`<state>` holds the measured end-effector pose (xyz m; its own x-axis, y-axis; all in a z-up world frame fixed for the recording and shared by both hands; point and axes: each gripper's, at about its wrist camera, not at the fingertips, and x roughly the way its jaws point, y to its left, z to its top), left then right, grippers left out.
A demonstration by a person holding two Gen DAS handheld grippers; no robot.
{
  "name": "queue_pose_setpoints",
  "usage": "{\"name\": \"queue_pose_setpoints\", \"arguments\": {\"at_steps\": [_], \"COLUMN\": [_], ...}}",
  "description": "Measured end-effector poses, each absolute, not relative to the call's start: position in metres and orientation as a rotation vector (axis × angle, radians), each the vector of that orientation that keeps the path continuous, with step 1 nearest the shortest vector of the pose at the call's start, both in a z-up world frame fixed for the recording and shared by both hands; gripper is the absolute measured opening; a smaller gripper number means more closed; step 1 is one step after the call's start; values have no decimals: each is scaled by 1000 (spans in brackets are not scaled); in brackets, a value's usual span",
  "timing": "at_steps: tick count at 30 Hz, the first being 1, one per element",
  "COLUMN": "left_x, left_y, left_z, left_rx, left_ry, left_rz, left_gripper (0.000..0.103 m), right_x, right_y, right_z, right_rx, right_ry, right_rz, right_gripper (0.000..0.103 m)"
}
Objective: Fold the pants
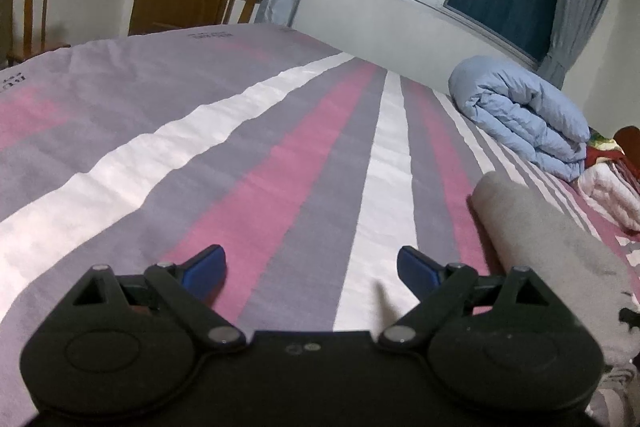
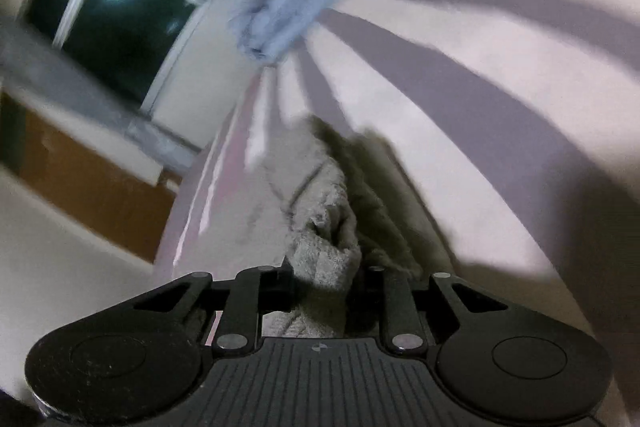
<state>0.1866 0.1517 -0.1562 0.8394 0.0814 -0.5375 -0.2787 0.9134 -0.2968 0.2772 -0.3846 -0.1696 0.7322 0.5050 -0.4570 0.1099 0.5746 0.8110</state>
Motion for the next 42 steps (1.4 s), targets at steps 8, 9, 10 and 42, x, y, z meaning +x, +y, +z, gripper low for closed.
{"name": "queue_pose_setpoints", "arguments": {"at_steps": [8,9,10,42], "left_x": [193,195,196,200], "left_y": [142,140,139,131], "left_z": [-160,-161,-162,-166], "left_rx": [-329,-320,-311,-273], "left_ry": [588,596,606,646], "left_rz": [196,197,199,208], "left_gripper": [88,89,89,92], "right_x": [251,246,240,261], "right_y": [-387,-389,-391,-372], "right_z": [-129,-127,-127,-107], "right_rx": [793,786,785,901], "right_ry": [641,632,631,621], "right_rz": [262,260,260,345], "right_gripper": [73,73,73,38]}}
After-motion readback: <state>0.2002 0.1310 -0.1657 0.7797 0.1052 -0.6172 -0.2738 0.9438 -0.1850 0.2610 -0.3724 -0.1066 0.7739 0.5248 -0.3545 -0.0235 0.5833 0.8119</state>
